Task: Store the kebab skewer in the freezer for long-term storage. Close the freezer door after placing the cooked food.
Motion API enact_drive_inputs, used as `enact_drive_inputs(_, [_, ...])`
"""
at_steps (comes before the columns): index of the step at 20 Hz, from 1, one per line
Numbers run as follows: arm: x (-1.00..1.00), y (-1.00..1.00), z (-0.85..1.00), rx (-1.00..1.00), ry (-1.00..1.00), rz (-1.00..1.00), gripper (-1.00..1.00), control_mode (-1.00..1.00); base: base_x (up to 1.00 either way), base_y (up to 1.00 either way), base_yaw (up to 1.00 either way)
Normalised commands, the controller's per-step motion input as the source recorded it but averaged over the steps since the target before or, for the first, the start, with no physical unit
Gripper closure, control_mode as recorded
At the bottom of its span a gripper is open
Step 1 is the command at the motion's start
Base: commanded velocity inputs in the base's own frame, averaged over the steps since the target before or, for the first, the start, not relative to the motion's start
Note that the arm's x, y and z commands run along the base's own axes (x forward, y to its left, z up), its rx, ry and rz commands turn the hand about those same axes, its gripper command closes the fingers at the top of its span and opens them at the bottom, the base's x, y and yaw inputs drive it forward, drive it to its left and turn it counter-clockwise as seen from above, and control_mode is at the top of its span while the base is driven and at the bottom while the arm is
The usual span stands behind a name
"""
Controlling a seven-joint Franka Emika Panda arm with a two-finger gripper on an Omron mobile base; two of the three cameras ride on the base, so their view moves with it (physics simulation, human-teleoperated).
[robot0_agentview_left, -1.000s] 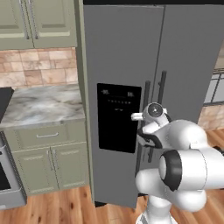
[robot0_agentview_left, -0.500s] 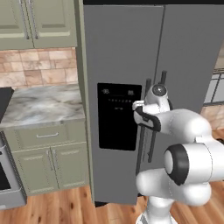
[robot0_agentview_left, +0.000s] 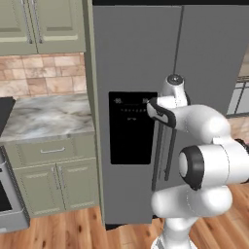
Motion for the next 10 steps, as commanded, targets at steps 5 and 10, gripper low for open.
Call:
enact_drive_inputs(5, [0.19, -0.16, 0.0, 0.02, -0.05, 0.0, -1.0, -1.0, 0.0, 0.0, 0.0])
enact_drive_inputs(10, [0.29, -0.14, 0.0, 0.0, -0.05, 0.0, -1.0, -1.0, 0.0, 0.0, 0.0])
